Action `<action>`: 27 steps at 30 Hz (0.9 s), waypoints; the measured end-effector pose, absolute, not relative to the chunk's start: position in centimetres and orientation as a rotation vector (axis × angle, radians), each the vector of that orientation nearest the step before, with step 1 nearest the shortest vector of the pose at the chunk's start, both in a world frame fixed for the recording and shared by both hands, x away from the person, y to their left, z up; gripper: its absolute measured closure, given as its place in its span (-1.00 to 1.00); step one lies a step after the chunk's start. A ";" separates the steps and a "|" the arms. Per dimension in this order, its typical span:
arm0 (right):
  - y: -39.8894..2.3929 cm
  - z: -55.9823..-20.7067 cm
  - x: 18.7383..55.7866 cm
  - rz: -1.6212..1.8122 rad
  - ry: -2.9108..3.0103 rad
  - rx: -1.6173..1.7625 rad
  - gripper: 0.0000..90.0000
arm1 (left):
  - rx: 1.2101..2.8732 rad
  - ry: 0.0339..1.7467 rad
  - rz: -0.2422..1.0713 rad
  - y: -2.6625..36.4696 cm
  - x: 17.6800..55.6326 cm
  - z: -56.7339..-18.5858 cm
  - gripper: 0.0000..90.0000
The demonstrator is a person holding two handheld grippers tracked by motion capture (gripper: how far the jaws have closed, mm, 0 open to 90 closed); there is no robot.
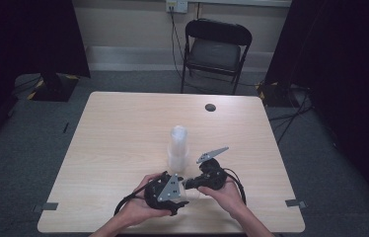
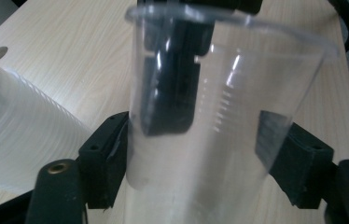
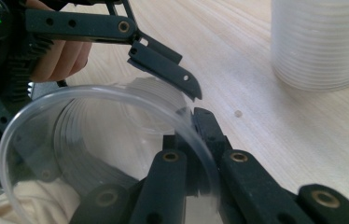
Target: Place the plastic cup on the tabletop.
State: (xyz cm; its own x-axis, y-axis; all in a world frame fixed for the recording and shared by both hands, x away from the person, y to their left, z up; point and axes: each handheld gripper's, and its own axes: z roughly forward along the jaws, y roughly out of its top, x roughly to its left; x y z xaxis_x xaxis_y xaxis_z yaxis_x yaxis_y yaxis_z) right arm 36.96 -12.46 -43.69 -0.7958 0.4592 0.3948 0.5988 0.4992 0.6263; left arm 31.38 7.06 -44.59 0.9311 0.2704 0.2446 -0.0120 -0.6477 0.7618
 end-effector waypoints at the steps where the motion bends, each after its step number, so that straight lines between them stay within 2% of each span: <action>1: -12.5 -43.7 37.0 -1.176 -2.563 -0.914 0.99 | 2.241 0.182 0.429 7.1 31.4 -44.6 -0.40; 15: -11.4 -44.3 37.0 -1.125 -2.543 -0.961 0.99 | 2.212 0.147 0.474 6.7 30.8 -44.0 -0.47; 25: -11.5 -44.3 37.0 -1.126 -2.543 -0.969 0.93 | 2.193 0.154 0.474 6.7 30.8 -44.0 -0.36; 27: -11.5 -44.2 37.0 -1.128 -2.550 -0.975 0.86 | 2.182 0.165 0.465 6.8 30.9 -44.1 -0.35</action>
